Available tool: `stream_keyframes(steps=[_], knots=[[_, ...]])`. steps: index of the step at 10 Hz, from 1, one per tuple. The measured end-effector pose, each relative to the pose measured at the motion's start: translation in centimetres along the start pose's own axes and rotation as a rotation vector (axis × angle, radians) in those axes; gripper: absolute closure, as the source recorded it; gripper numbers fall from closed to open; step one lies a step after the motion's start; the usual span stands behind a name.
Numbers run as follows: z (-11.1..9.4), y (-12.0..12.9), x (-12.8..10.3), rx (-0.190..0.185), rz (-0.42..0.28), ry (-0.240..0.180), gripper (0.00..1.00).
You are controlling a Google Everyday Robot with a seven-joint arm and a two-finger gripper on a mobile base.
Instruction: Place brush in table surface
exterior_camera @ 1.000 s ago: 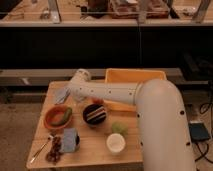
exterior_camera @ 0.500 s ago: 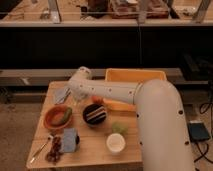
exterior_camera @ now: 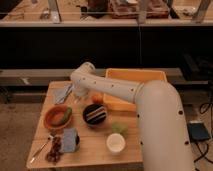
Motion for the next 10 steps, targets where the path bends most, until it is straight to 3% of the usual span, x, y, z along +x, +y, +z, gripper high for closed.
stream_keyframes(steps=[3,10], knots=[[-1.13,-0.83,-0.23,0.010,-0.030,-0.046,0.20],[-1.09,-0.85,-0.30,0.010,-0.032,-0.047,0.20]])
